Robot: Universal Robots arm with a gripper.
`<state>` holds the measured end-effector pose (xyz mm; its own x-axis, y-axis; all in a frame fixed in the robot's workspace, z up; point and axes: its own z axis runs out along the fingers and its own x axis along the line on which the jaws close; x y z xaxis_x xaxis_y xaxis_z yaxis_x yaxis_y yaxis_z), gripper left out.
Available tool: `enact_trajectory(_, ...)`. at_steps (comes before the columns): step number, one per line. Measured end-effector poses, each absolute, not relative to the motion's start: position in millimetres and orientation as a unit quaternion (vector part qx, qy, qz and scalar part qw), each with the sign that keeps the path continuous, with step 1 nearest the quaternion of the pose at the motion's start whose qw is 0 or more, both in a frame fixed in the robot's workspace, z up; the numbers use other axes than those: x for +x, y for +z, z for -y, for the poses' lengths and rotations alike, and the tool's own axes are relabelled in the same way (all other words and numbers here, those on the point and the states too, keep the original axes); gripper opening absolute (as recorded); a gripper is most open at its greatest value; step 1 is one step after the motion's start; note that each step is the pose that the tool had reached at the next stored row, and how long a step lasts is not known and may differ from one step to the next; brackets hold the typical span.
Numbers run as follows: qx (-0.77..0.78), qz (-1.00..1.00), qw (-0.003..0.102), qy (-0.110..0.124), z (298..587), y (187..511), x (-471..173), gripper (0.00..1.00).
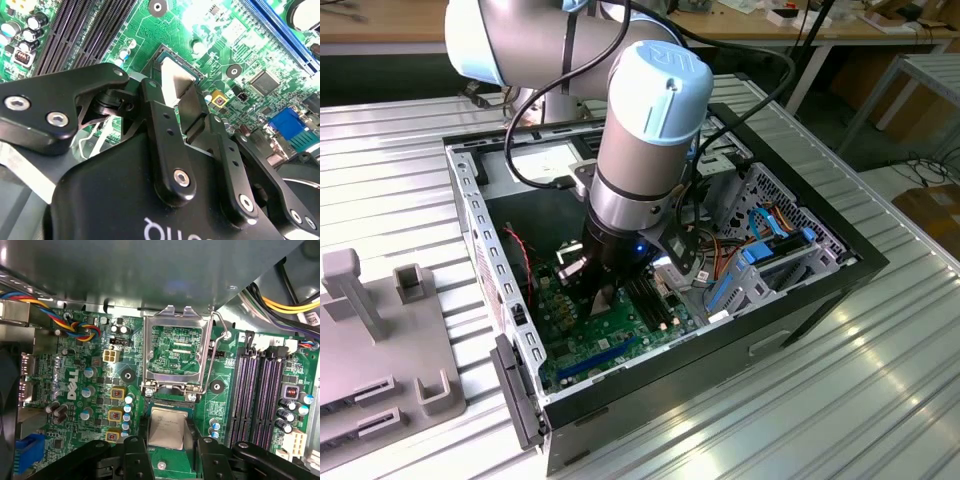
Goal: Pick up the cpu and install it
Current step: 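Pick up the cpu and move it towards the insertion slot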
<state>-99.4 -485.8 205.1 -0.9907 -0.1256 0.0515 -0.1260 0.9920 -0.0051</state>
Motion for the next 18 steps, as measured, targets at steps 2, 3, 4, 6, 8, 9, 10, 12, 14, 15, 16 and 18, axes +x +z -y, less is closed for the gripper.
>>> enact_trajectory(2, 0.063, 0.998, 0.026, 0.004, 485.8, 205.0, -99.4, 0.42)
enact_trajectory(3, 0.063, 0.998, 0.025, 0.004, 485.8, 204.9, -98.8, 0.42)
enact_trajectory(4, 0.063, 0.998, 0.025, 0.004, 485.8, 204.9, -98.6, 0.42)
enact_trajectory(6, 0.063, 0.998, 0.026, 0.004, 485.8, 205.0, -98.2, 0.42)
enact_trajectory(8, 0.063, 0.998, 0.026, 0.004, 485.8, 205.0, -98.1, 0.42)
enact_trajectory(9, 0.064, 0.998, 0.026, 0.004, 485.8, 205.0, -97.9, 0.42)
enact_trajectory(10, 0.064, 0.998, 0.026, 0.004, 485.8, 205.0, -97.6, 0.42)
enact_trajectory(12, 0.064, 0.998, 0.026, 0.004, 485.8, 205.0, -97.0, 0.42)
enact_trajectory(14, 0.065, 0.998, 0.026, 0.004, 485.8, 205.0, -95.5, 0.42)
enact_trajectory(15, 0.065, 0.998, 0.026, 0.004, 485.8, 205.0, -95.4, 0.42)
enact_trajectory(16, 0.066, 0.998, 0.026, 0.004, 485.8, 205.0, -95.4, 0.42)
enact_trajectory(18, 0.066, 0.997, 0.026, 0.004, 485.8, 205.0, -95.3, 0.42)
